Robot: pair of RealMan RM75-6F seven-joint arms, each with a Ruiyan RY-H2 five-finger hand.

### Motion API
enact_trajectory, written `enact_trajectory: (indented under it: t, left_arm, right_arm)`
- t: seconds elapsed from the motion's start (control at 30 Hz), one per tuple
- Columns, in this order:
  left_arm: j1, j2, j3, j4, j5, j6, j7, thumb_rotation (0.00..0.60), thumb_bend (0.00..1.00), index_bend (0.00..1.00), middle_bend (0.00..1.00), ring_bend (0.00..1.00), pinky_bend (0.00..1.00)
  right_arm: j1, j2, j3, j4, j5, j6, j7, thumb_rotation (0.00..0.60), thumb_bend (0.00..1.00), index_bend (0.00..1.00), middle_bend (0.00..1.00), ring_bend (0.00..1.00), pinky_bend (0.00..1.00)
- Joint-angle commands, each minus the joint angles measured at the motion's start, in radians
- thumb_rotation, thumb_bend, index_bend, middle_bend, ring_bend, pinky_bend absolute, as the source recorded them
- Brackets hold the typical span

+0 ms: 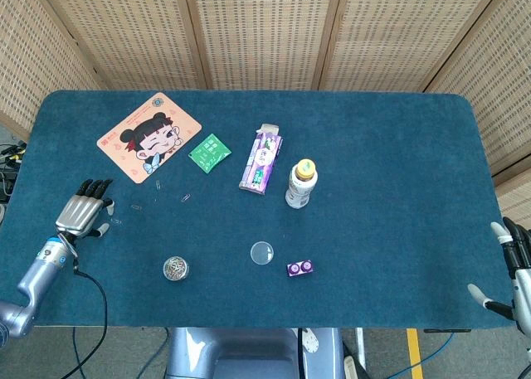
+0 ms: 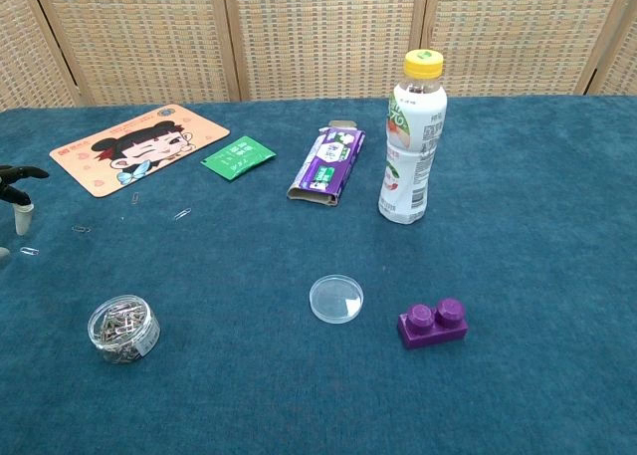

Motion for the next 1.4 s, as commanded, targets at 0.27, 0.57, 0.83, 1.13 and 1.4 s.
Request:
enact_trajectory:
  t: [0.27,0.57,0.83,1.13,1.4]
  left_arm:
    - [-0.015,-0.01,0.006,-0.003,-0.002,-0.01,0.051,0.6,0.39,0.49,0.0,0.0,0.0]
    - [0.001,-0.019,0.011,0.009,-0.012,-0.001,0.016,0.6,0.4,0.49,0.0,0.0,0.0]
    - [0.005,-0.062,0.021,0.072,-0.002,0.008,-0.031,0.6,0.4,0.49,0.0,0.0,0.0]
    - [0.008,-0.089,0.03,0.113,0.006,0.013,-0.054,0.6,0.4,0.51,0.0,0.0,0.0]
    - [0.008,-0.105,0.033,0.132,0.01,0.017,-0.065,0.6,0.4,0.6,0.0,0.0,0.0]
  right_arm:
    - [0.002,0.003,0.001,0.0,0.004,-0.005,0.008,0.6,0.0,0.04,0.0,0.0,0.0]
    - [0.003,0.006,0.0,0.002,0.0,-0.006,0.02,0.6,0.0,0.04,0.0,0.0,0.0]
    - [0.004,0.007,-0.003,0.0,-0.004,-0.009,0.021,0.6,0.0,0.04,0.0,0.0,0.0]
    - [0.005,0.009,-0.004,0.0,-0.007,-0.01,0.027,0.6,0.0,0.04,0.0,0.0,0.0]
    - [0.006,0.01,-0.005,0.002,-0.009,-0.01,0.035,0.6,0.0,0.04,0.0,0.0,0.0]
